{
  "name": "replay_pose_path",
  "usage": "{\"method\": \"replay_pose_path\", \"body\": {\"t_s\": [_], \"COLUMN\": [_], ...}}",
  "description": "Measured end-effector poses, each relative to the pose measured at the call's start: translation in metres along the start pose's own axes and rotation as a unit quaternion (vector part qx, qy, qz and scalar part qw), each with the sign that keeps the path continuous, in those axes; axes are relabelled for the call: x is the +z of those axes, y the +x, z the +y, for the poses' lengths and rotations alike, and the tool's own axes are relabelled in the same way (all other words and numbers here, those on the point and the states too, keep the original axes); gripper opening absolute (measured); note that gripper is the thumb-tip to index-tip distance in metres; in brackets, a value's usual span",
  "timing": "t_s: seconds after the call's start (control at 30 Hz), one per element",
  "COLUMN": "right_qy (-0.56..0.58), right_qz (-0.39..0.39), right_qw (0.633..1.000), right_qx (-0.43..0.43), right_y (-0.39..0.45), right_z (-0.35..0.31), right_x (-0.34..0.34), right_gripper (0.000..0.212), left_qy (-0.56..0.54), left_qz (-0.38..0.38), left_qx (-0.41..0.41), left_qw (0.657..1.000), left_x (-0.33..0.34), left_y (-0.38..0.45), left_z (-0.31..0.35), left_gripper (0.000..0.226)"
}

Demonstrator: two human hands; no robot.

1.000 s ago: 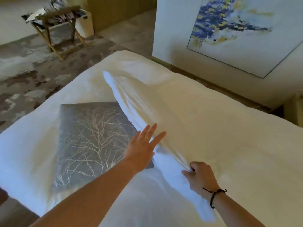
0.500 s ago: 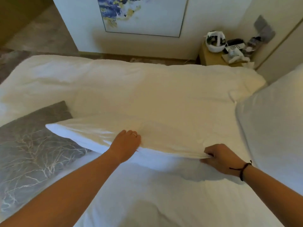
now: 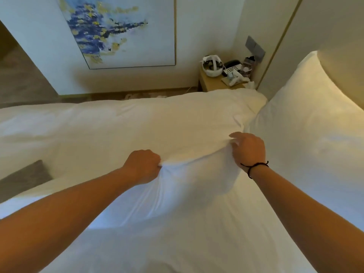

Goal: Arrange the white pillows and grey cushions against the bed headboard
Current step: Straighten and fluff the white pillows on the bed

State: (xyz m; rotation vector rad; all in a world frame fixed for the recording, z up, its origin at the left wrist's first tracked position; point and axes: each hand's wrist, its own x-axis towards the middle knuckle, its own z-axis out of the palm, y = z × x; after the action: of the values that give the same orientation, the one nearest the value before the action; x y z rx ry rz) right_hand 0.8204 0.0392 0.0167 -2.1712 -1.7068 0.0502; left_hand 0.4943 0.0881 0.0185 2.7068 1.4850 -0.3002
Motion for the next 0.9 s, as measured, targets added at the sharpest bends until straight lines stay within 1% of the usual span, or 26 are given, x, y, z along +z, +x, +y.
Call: {"method": "replay_pose_path", "body": {"t_s": [0.03, 0.1, 0.13, 0.17, 0.23, 0.27, 0.3, 0.33, 0.37, 0.43, 0.5, 0.53, 0.57, 0.63, 0.67, 0.7, 0.77, 0.8, 0.9], "right_qy": [0.051, 0.150, 0.200, 0.258, 0.382, 0.424, 0.446, 0.457, 0.463, 0.467, 0.447, 0.423, 0.388, 0.300, 0.263, 0.231, 0.172, 0.153, 0.162], "right_qz": [-0.008, -0.071, -0.101, -0.128, -0.191, -0.228, -0.263, -0.282, -0.280, -0.217, -0.150, -0.129, -0.117, -0.126, -0.154, -0.191, -0.256, -0.265, -0.214], "right_qw": [0.998, 0.983, 0.970, 0.951, 0.889, 0.858, 0.837, 0.827, 0.825, 0.837, 0.853, 0.869, 0.888, 0.922, 0.926, 0.923, 0.905, 0.898, 0.900], "right_qx": [0.028, 0.072, 0.092, 0.115, 0.168, 0.180, 0.178, 0.168, 0.162, 0.189, 0.222, 0.223, 0.217, 0.212, 0.223, 0.242, 0.292, 0.316, 0.343], "right_y": [0.004, 0.000, -0.008, -0.022, -0.061, -0.081, -0.100, -0.114, -0.124, -0.125, -0.117, -0.114, -0.113, -0.118, -0.125, -0.134, -0.162, -0.177, -0.209], "right_z": [0.001, -0.003, -0.007, -0.010, -0.019, -0.023, -0.026, -0.026, -0.022, -0.002, 0.034, 0.054, 0.074, 0.112, 0.130, 0.148, 0.182, 0.197, 0.225], "right_x": [-0.009, -0.024, -0.031, -0.037, -0.051, -0.058, -0.065, -0.072, -0.081, -0.102, -0.121, -0.127, -0.127, -0.112, -0.098, -0.081, -0.050, -0.037, -0.014], "right_gripper": [0.032, 0.048, 0.052, 0.054, 0.057, 0.062, 0.069, 0.079, 0.088, 0.098, 0.095, 0.091, 0.086, 0.087, 0.090, 0.093, 0.098, 0.096, 0.084], "left_qy": [-0.024, -0.080, -0.111, -0.140, -0.183, -0.202, -0.227, -0.258, -0.286, -0.328, -0.366, -0.389, -0.423, -0.493, -0.511, -0.509, -0.473, -0.457, -0.432], "left_qz": [0.010, 0.030, 0.038, 0.046, 0.051, 0.052, 0.056, 0.062, 0.070, 0.091, 0.098, 0.088, 0.060, -0.042, -0.097, -0.138, -0.168, -0.172, -0.201], "left_qx": [-0.009, -0.034, -0.050, -0.066, -0.079, -0.078, -0.074, -0.069, -0.065, -0.065, -0.075, -0.077, -0.074, -0.040, -0.020, -0.006, 0.000, -0.006, -0.011], "left_qw": [1.000, 0.996, 0.992, 0.987, 0.979, 0.975, 0.969, 0.962, 0.953, 0.938, 0.922, 0.914, 0.901, 0.868, 0.854, 0.850, 0.865, 0.872, 0.879], "left_x": [-0.015, -0.042, -0.053, -0.064, -0.082, -0.090, -0.098, -0.105, -0.112, -0.126, -0.134, -0.134, -0.130, -0.112, -0.098, -0.081, -0.043, -0.026, 0.012], "left_y": [0.007, 0.021, 0.028, 0.036, 0.053, 0.062, 0.071, 0.081, 0.092, 0.115, 0.140, 0.150, 0.158, 0.165, 0.161, 0.155, 0.145, 0.139, 0.123], "left_z": [0.011, 0.034, 0.046, 0.058, 0.086, 0.102, 0.118, 0.135, 0.152, 0.188, 0.225, 0.245, 0.264, 0.301, 0.318, 0.333, 0.352, 0.357, 0.357], "left_gripper": [0.027, 0.028, 0.029, 0.030, 0.032, 0.032, 0.032, 0.032, 0.031, 0.028, 0.026, 0.027, 0.031, 0.043, 0.049, 0.056, 0.063, 0.063, 0.063]}}
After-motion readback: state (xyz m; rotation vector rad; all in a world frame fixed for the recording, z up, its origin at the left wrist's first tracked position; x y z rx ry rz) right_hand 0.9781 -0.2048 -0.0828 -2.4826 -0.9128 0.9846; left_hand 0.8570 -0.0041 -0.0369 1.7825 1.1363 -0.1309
